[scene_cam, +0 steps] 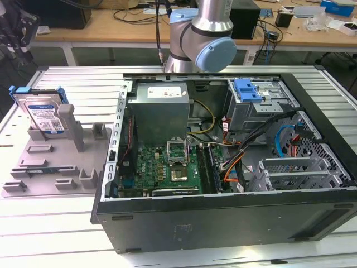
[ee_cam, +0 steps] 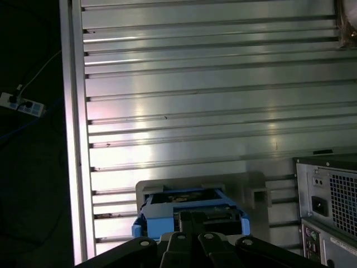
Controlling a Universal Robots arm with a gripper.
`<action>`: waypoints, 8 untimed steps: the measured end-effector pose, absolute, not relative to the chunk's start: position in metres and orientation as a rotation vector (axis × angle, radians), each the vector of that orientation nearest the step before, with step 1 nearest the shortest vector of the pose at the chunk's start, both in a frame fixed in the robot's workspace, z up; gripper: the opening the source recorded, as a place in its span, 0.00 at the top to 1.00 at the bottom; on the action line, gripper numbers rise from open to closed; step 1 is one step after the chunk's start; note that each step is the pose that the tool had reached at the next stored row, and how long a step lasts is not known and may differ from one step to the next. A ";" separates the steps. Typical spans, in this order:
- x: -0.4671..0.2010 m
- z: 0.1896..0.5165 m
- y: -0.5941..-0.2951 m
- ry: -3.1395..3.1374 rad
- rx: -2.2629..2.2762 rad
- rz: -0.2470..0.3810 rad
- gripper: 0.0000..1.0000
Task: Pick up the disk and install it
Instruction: 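Reach for the disk, then pick up the disk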
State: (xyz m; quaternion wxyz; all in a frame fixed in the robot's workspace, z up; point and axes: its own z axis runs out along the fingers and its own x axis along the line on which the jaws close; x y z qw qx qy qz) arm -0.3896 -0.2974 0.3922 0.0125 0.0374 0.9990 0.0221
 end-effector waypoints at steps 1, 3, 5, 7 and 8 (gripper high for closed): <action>-0.390 0.392 -0.297 3.114 0.117 0.069 0.89; -0.390 0.392 -0.297 3.114 0.116 0.069 0.89; -0.390 0.392 -0.297 3.114 0.117 0.069 0.89; -0.390 0.392 -0.297 3.114 0.117 0.069 0.89; -0.390 0.392 -0.297 3.114 0.117 0.069 0.89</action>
